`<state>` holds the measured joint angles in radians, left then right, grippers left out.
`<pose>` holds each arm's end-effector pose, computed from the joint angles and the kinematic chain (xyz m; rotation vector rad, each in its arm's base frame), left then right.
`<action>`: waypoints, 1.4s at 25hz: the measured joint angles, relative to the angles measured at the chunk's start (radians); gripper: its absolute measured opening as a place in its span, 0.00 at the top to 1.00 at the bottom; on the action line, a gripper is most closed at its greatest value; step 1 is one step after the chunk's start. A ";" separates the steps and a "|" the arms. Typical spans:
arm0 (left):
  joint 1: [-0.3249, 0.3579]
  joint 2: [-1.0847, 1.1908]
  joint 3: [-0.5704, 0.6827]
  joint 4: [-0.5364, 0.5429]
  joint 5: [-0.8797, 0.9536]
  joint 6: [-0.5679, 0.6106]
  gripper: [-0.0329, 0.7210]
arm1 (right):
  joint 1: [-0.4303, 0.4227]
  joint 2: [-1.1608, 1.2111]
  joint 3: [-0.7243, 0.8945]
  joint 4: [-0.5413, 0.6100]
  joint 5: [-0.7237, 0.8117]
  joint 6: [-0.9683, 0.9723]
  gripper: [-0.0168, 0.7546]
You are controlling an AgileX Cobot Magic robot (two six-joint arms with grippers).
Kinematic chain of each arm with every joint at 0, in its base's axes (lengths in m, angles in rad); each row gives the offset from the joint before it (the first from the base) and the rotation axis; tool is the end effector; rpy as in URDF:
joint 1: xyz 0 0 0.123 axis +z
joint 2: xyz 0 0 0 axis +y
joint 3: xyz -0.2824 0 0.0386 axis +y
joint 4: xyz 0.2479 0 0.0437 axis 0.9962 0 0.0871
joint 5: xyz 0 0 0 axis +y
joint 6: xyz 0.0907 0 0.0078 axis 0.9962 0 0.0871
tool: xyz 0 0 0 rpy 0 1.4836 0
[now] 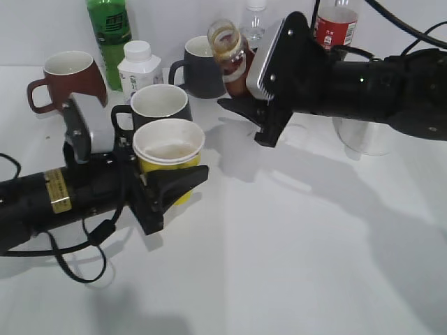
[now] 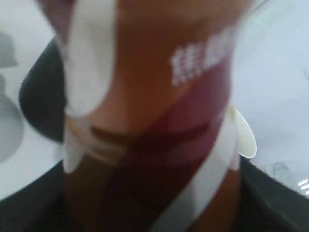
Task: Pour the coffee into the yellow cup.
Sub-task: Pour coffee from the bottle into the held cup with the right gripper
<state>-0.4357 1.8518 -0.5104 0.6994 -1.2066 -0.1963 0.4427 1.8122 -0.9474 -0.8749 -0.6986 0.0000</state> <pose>0.2364 -0.1704 0.1415 0.9111 1.4976 -0.8018 0.3197 0.2012 0.2054 -1.2935 1.2872 0.2671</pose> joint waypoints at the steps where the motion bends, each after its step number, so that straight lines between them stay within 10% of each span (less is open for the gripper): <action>1: -0.002 0.007 -0.011 0.008 0.000 -0.007 0.38 | 0.000 -0.004 0.000 -0.007 0.017 -0.023 0.33; 13: -0.113 0.087 -0.137 0.005 0.000 -0.019 0.38 | 0.000 -0.008 0.000 -0.067 0.084 -0.242 0.33; 35: -0.113 0.088 -0.149 -0.002 0.001 -0.019 0.38 | 0.000 -0.009 0.000 -0.059 0.112 -0.571 0.33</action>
<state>-0.5485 1.9394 -0.6590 0.6971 -1.2057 -0.2156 0.4427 1.8028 -0.9474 -0.9340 -0.5869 -0.5708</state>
